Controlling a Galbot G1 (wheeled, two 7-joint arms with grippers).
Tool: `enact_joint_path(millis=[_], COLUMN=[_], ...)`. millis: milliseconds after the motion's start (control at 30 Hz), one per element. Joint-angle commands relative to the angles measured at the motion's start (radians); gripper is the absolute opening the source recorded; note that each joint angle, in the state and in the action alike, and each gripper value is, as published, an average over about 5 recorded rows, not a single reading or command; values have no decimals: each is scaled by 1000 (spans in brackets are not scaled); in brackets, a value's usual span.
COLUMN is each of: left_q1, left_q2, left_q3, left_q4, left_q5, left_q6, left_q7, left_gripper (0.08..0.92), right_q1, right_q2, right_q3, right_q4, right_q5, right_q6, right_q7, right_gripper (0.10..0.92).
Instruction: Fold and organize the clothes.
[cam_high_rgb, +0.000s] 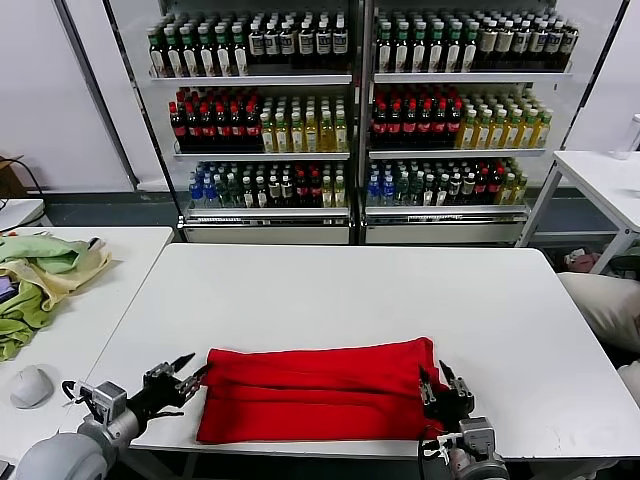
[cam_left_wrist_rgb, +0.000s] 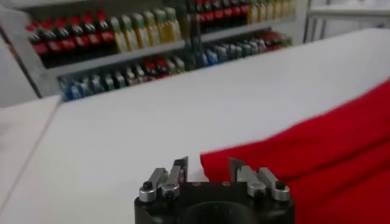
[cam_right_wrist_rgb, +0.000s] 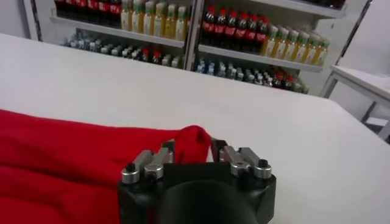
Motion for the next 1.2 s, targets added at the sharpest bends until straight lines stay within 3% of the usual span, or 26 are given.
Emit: enact_joint_path(millis=[33, 300, 600, 933, 1200], left_q1=[25, 45, 14, 20, 21], left_q2=[-161, -204, -243, -249, -261], left_q3=[141, 200, 264, 290, 302], left_q4=[-88, -71, -25, -20, -16], left_q5=[-56, -145, -106, -94, -121], left_q6=[-53, -37, -61, -71, -72], left_q7=[-504, -554, -585, -594, -590], left_gripper=[574, 791, 823, 797, 577], right_q1=[-6, 7, 15, 9, 8], right_q2=[7, 9, 16, 18, 20], right_q3=[12, -1, -11, -12, -11], right_q4=[34, 28, 23, 18, 19], right_q5=[-19, -26, -31, -38, -44], right_q6=[11, 10, 9, 11, 13], right_q7=[0, 0, -1, -1, 0], right_gripper=[636, 810, 823, 823, 823])
